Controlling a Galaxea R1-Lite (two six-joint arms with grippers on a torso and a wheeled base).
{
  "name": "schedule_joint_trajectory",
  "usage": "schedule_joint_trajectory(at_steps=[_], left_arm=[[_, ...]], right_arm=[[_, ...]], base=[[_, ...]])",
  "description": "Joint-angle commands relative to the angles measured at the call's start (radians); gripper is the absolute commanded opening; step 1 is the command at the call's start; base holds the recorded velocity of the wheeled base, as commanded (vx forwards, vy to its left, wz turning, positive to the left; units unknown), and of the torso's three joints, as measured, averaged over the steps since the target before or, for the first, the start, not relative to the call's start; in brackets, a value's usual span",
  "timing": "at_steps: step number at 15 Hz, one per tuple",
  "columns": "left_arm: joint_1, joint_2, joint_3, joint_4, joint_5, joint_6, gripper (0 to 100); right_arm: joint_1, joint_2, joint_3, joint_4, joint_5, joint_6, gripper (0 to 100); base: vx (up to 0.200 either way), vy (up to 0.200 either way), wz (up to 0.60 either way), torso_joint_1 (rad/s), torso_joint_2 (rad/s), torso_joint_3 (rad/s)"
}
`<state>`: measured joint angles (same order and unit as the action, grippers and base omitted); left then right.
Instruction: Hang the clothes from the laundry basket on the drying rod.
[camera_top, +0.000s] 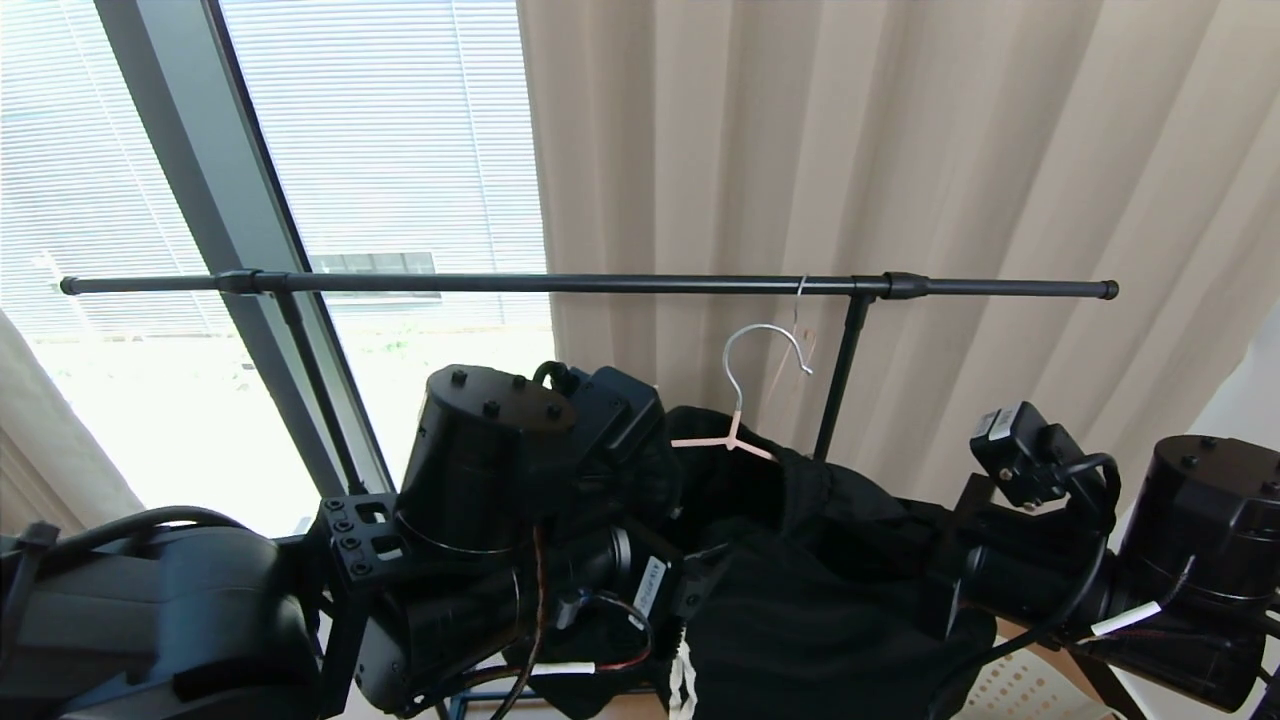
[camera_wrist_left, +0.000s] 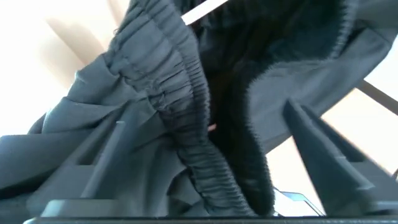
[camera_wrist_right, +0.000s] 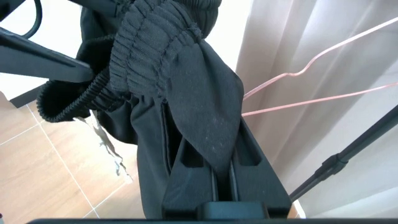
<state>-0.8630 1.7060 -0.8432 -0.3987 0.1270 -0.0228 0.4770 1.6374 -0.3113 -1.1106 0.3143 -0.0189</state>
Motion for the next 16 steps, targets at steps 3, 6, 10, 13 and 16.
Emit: schedule_joint_trajectory(at_steps=[3, 6, 10, 13, 16], left_arm=[[0.004, -0.118, 0.069, 0.0, 0.0, 0.001, 100], [0.039, -0.206, 0.108, 0.001, -0.006, 0.014, 100], [0.167, -0.267, 0.107, 0.004, -0.112, 0.052, 100], [0.364, -0.269, 0.11, 0.021, -0.376, 0.218, 100], [0.522, -0.241, 0.073, 0.116, -0.684, 0.414, 100]], right_arm=[[-0.003, 0.005, 0.0, 0.0, 0.0, -0.001, 0], [-0.005, 0.019, -0.002, -0.001, 0.0, -0.001, 0], [-0.005, 0.053, 0.024, -0.078, 0.003, -0.003, 0], [-0.014, 0.053, 0.069, -0.136, 0.063, -0.026, 0], [-0.014, 0.053, 0.083, -0.138, 0.08, -0.055, 0]], base=[[0.0, 0.0, 0.0, 0.0, 0.0, 0.0], [0.0, 0.0, 0.0, 0.0, 0.0, 0.0], [0.0, 0.0, 0.0, 0.0, 0.0, 0.0], [0.0, 0.0, 0.0, 0.0, 0.0, 0.0], [0.0, 0.0, 0.0, 0.0, 0.0, 0.0]])
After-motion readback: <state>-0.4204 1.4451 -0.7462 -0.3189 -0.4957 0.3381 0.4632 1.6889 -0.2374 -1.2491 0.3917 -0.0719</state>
